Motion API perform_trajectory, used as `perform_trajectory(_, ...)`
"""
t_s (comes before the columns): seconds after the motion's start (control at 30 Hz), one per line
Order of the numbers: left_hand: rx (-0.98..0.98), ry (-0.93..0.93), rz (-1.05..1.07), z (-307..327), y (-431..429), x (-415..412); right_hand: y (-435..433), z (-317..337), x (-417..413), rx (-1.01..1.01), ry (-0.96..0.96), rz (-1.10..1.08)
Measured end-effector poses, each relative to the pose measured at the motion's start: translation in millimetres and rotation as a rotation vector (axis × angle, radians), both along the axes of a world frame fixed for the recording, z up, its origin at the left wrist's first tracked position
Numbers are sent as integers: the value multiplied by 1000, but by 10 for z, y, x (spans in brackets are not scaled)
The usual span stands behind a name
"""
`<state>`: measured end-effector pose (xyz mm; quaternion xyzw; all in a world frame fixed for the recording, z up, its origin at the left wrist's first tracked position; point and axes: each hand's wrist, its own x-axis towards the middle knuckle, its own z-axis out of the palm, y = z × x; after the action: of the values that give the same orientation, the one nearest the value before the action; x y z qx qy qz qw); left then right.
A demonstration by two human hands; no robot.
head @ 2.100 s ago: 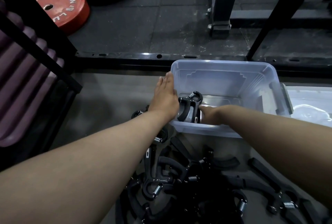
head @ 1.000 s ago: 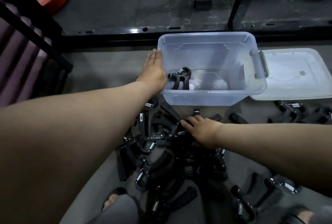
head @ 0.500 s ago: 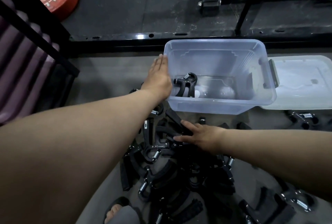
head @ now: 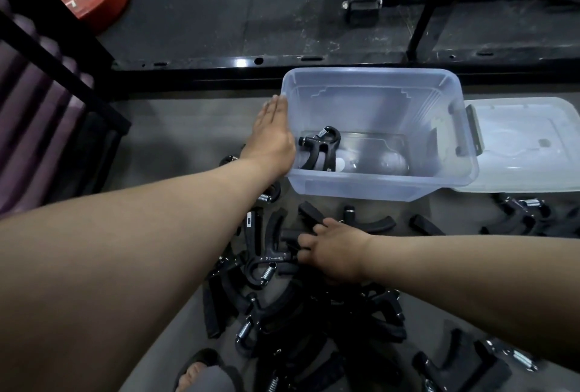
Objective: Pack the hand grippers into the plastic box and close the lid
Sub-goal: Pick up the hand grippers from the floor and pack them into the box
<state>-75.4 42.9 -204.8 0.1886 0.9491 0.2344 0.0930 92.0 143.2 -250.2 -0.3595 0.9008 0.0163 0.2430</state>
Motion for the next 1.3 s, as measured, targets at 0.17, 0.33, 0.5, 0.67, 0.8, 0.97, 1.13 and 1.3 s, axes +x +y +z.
perform_trajectory(0.17, 7, 7, 19, 20, 21, 26, 220, 66, -53, -248, -94, -302)
perform_trajectory(0.33, 3, 21, -3, 24, 19, 38, 424, 125, -274, -453, -345, -706)
perform_trajectory(0.5, 1, 8, 8, 20, 20, 42, 531, -27, -337, -375, -487, -767)
perform_trajectory(0.67, 3, -4, 7, 10, 11, 43, 506, 14, -165, 259, -228, -257)
perform_trajectory(0.8, 5, -9, 11, 26, 15, 53, 471, -160, -22, 373, -60, 63)
perform_trajectory(0.97, 10, -9, 6, 45, 20, 65, 489, -72, -152, 206, 164, 339)
perform_trajectory(1.13, 11, -8, 8, 33, 13, 71, 523, -99, -63, 33, 58, 217)
perform_trajectory(1.3, 14, -2, 20, 44, 17, 86, 467, -106, -15, 119, -58, 170)
